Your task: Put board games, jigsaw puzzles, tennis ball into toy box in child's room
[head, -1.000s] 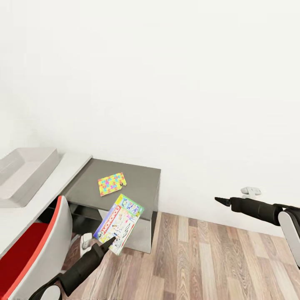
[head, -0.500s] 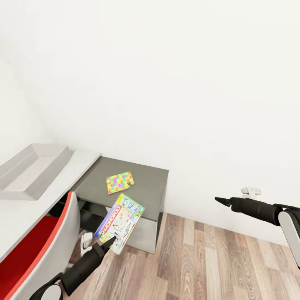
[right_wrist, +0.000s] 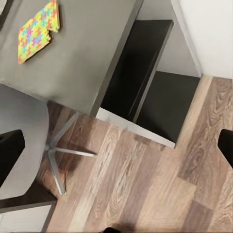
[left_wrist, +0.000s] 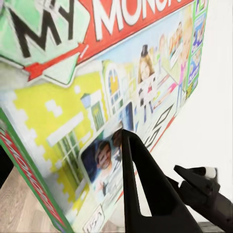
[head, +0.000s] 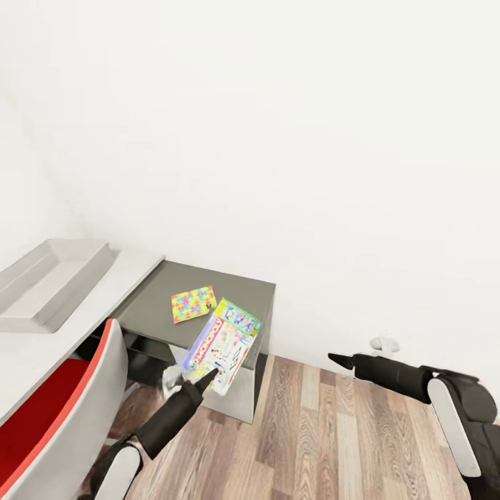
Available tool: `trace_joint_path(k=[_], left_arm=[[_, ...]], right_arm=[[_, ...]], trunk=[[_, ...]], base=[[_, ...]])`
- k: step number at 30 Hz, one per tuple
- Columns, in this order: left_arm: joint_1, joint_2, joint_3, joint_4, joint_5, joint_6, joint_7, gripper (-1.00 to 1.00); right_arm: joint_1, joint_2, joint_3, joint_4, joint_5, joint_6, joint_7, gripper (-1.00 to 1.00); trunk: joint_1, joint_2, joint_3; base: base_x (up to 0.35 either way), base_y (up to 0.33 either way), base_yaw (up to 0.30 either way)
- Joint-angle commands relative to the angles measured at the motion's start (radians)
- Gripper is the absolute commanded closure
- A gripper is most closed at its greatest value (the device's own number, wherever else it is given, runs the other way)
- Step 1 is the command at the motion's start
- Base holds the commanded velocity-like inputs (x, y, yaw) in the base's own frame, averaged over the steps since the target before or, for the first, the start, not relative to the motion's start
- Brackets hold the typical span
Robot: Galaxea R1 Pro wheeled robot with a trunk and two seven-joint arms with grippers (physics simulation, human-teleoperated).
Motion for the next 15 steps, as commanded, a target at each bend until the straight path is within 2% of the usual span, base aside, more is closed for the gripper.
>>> trace_joint_path(k=[1,2,5,8,9,10,15], left_arm=[[-0.022,-0.007,-0.021,0.012,-0.004,0.000,0.002,1.00],[-0.022,-0.007,-0.021,0.012,-0.004,0.000,0.002,1.00],[-0.083,-0.021,-0.078,0.074,-0.044,-0.023,0.002,1.00],[-0.126,-0.029,-0.108,0.137,-0.072,-0.064,0.000,1.00],[-0.136,-0.031,-0.114,0.154,-0.079,-0.080,-0.001,1.00],[-0.136,-0.031,-0.114,0.154,-0.079,-0.080,-0.001,1.00],[-0.167,-0.037,-0.132,0.222,-0.097,-0.140,-0.002,1.00]], right_arm=[[0.005,0.012,0.000,0.000,0.008,0.004,0.011,-1.00],[0.005,0.012,0.000,0.000,0.008,0.004,0.011,-1.00],[0.019,0.044,0.001,0.000,-0.006,0.004,0.020,-1.00],[0.032,0.083,0.002,0.001,-0.049,0.004,0.064,-1.00],[0.036,0.095,0.002,0.001,-0.063,0.004,0.086,-1.00],[0.036,0.095,0.002,0.001,-0.063,0.004,0.086,-1.00],[0.047,0.130,0.001,0.002,-0.105,0.004,0.183,-1.00]], trunk=[[0.001,-0.002,-0.002],[0.001,-0.002,-0.002],[0.001,-0.002,-0.002],[0.001,-0.002,-0.002],[0.001,-0.002,-0.002],[0.001,-0.002,-0.002],[0.001,-0.002,-0.002]], base=[[0.000,-0.012,0.001],[0.000,-0.012,0.001],[0.000,-0.008,0.000],[0.000,-0.004,0.000],[0.000,-0.002,0.000],[0.000,-0.002,0.000],[0.000,-0.001,0.000]])
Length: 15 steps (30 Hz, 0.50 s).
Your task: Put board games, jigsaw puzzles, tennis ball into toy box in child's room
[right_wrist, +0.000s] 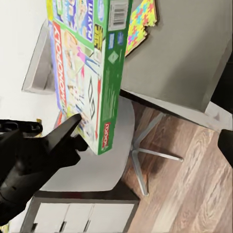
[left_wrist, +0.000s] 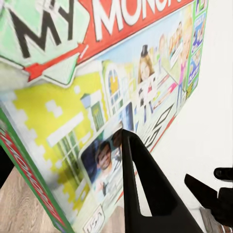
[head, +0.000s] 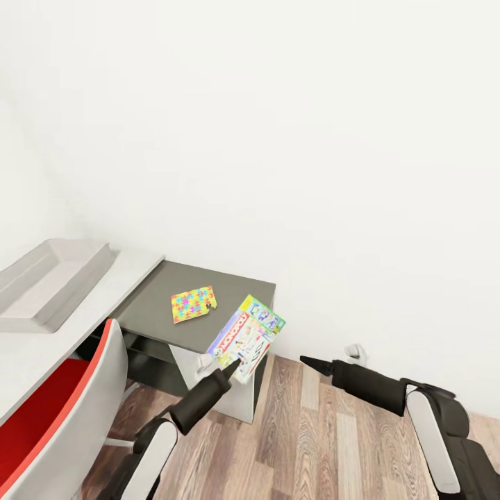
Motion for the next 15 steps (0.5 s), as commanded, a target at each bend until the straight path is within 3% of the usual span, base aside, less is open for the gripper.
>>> trace_joint_path(k=[1,11,15], left_arm=[[-0.006,-0.003,-0.001,0.016,0.012,0.003,-0.001,1.00],[-0.028,-0.017,-0.006,0.137,0.062,-0.018,-0.081,1.00],[-0.030,-0.018,-0.007,0.153,0.076,-0.018,-0.109,1.00]], right_arm=[[0.000,0.004,-0.001,0.000,0.001,0.005,0.019,-1.00],[0.006,0.010,-0.001,0.000,-0.019,0.005,0.072,-1.00],[0.006,0.008,-0.002,0.003,-0.019,0.005,0.127,-1.00]], trunk=[[0.001,-0.002,-0.002],[0.001,-0.002,-0.002],[0.001,-0.002,-0.002]], base=[[0.000,0.000,0.000],[0.000,0.000,0.000],[0.000,0.000,0.000]])
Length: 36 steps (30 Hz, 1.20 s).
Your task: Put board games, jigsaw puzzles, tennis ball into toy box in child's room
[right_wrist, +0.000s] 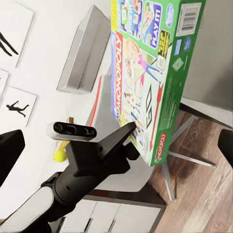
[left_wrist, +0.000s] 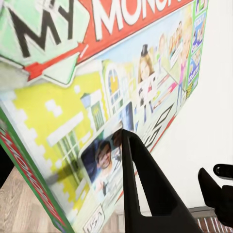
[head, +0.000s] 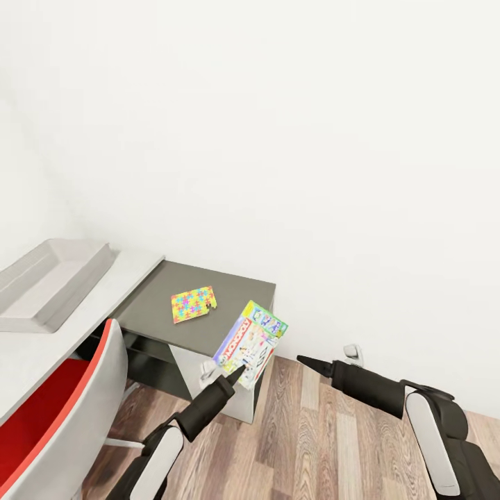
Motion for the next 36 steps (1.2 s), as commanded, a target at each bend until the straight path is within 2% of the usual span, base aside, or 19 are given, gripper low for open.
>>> trace_joint_path(k=[1,5,11,19,32,36], left_arm=[[-0.001,0.000,0.001,0.000,0.011,0.009,-0.001,1.00],[-0.001,-0.002,-0.001,0.007,0.017,0.010,-0.015,1.00],[-0.002,-0.005,-0.012,0.010,0.021,0.011,-0.040,1.00],[0.001,-0.008,-0.021,0.010,0.023,0.012,-0.079,1.00],[0.009,-0.008,-0.023,0.001,0.029,0.017,-0.103,1.00],[0.010,-0.008,-0.024,0.002,0.056,0.024,-0.105,1.00]], right_arm=[[-0.001,0.000,-0.001,0.000,0.005,0.004,0.007,-1.00],[-0.001,-0.001,-0.003,0.003,0.009,-0.007,0.058,-1.00],[-0.001,-0.001,-0.006,0.005,0.012,-0.019,0.086,-1.00],[-0.001,-0.001,-0.011,0.005,0.014,-0.028,0.091,-1.00],[-0.001,-0.003,-0.015,0.005,0.014,-0.046,0.089,-1.00],[-0.002,-0.003,-0.017,0.005,0.014,-0.048,0.088,-1.00]], trunk=[[0.001,-0.002,-0.002],[0.001,-0.002,-0.002],[0.001,-0.002,-0.002],[0.001,-0.002,-0.002],[0.001,-0.002,-0.002],[0.001,-0.002,-0.002]], base=[[0.000,0.000,0.000],[0.000,0.000,0.000],[0.000,0.000,0.000],[0.000,0.000,0.000],[0.000,0.000,0.000],[0.000,0.000,0.000]])
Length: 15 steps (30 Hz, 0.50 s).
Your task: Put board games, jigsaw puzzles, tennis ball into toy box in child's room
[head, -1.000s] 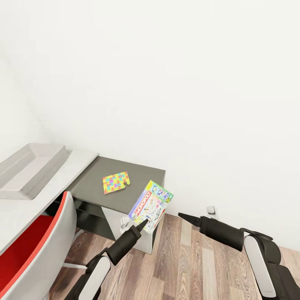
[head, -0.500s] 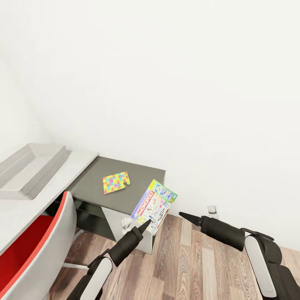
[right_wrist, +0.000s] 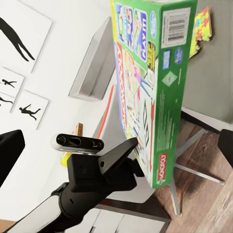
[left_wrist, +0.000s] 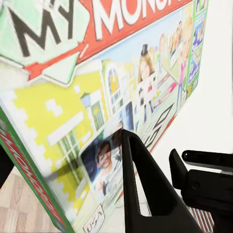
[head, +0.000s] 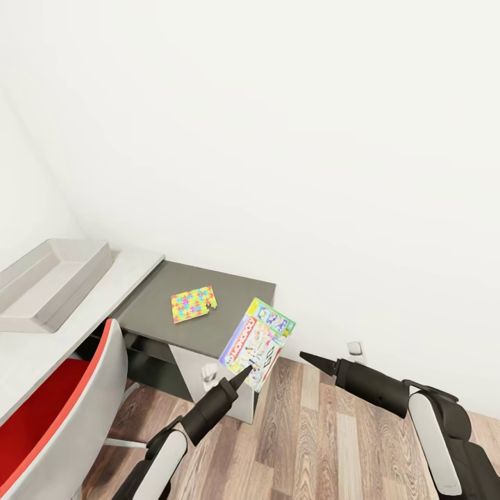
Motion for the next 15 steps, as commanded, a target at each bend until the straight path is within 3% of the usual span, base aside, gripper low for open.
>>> trace_joint_path(k=[1,6,8,15], left_arm=[[0.000,0.000,-0.001,0.001,0.019,0.011,-0.001,1.00],[0.000,-0.003,-0.021,0.005,0.040,0.016,-0.001,1.00],[0.000,-0.004,-0.052,0.006,0.054,0.021,0.001,1.00],[-0.001,-0.009,-0.098,0.003,0.082,0.026,0.004,1.00]], right_arm=[[-0.001,0.000,-0.001,0.000,0.003,0.004,0.005,-1.00],[-0.002,-0.001,-0.002,0.000,0.003,0.003,0.004,-1.00],[-0.004,0.000,-0.002,0.000,0.003,0.002,0.003,-1.00],[-0.007,0.002,0.004,0.000,0.005,-0.034,0.002,-1.00]], trunk=[[0.001,-0.002,-0.002],[0.001,-0.002,-0.002],[0.001,-0.002,-0.002],[0.001,-0.002,-0.002]], base=[[0.000,0.000,0.000],[0.000,0.000,0.000],[0.000,0.000,0.000],[0.000,0.000,0.000]])
